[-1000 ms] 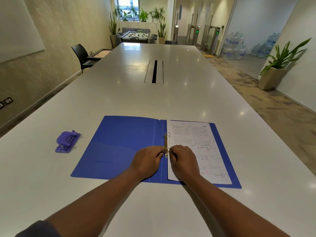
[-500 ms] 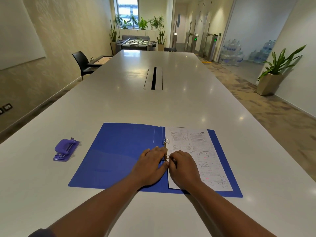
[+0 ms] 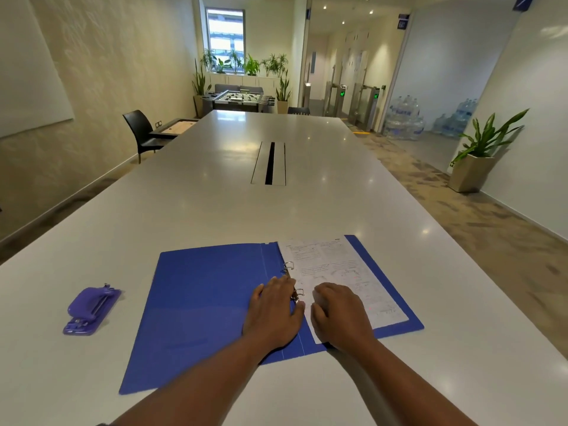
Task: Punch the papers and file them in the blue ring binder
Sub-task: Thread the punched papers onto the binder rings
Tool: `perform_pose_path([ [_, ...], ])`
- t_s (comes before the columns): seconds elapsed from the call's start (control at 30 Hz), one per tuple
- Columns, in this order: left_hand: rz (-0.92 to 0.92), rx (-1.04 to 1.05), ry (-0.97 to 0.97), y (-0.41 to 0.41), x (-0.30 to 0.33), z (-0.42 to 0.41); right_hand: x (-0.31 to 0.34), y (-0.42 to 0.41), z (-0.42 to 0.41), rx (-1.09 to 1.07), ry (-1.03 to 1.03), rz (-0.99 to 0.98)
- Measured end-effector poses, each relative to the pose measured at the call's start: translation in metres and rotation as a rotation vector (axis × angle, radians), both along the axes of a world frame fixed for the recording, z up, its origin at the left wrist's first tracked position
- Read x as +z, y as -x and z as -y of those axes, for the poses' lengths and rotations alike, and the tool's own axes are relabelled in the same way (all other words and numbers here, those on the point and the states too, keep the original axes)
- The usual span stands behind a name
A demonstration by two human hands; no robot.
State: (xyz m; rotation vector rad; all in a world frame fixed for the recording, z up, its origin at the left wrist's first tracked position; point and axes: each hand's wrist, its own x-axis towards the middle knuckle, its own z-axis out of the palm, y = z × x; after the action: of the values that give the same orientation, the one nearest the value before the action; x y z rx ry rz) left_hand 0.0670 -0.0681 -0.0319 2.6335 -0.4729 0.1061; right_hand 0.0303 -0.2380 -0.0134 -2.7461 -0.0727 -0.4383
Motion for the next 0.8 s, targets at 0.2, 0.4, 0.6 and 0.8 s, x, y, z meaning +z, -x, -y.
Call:
perform_pose_path([
  [0.2,-0.007,0.094,-0.016,-0.025,-0.001,0.01,0.0,-0.013,0.037,-0.382,-0.032,-0.075],
  [0.4,-0.016,0.089,-0.023,-0.039,-0.006,0.014,-0.017,-0.007,0.065,-0.589,-0.052,-0.227],
  [0.6,-0.031,0.081,0.042,-0.041,-0.008,0.011,-0.02,0.001,0.062,-0.606,-0.019,-0.226],
  [0.8,-0.043,0.083,0.033,-0.041,-0.008,0.012,-0.017,0.004,0.061,-0.646,-0.072,-0.242],
])
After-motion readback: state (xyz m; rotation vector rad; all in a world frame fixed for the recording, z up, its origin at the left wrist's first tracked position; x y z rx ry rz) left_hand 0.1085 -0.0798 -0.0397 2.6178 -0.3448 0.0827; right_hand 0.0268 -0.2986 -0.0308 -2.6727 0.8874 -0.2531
